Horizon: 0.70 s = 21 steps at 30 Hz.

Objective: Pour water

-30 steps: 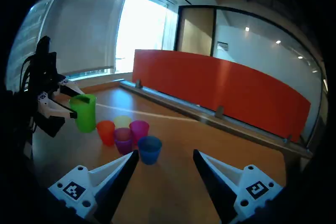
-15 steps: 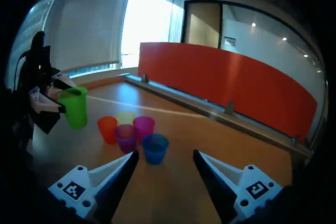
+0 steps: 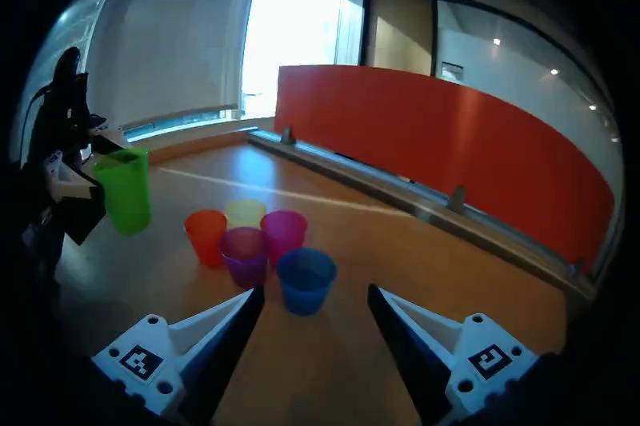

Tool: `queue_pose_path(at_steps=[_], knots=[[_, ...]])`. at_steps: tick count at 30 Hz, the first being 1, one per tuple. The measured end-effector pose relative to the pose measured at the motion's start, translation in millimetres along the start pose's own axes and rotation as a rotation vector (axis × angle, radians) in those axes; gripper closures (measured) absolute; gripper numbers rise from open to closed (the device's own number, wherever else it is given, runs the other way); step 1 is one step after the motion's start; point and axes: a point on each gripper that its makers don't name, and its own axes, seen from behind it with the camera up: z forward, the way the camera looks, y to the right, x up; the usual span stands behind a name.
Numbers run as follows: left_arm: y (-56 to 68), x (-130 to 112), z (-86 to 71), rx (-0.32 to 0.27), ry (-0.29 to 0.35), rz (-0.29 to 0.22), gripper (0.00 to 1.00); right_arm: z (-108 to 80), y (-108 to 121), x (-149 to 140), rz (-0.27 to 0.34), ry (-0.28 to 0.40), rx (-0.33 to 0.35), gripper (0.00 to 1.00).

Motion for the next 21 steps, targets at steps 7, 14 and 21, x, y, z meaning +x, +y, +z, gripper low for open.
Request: queue_pose_path(at_steps=[7, 14, 21], knots=[[-5.8, -4, -6.8, 0.016, -0.002, -0.009, 0.15, 21.3, -5, -8, 0.002, -0.021, 0.026, 0.0], [-9.6, -8, -12.6, 0.028, -0.002, -0.018, 0.15, 41.2, -7, -20, 0.004, -0.049, 0.043, 0.0], [-11.5, -11, -17.1, 0.034, -0.002, -0.027, 0.15, 58.7, -7, -33, 0.011, -0.085, 0.048, 0.0]])
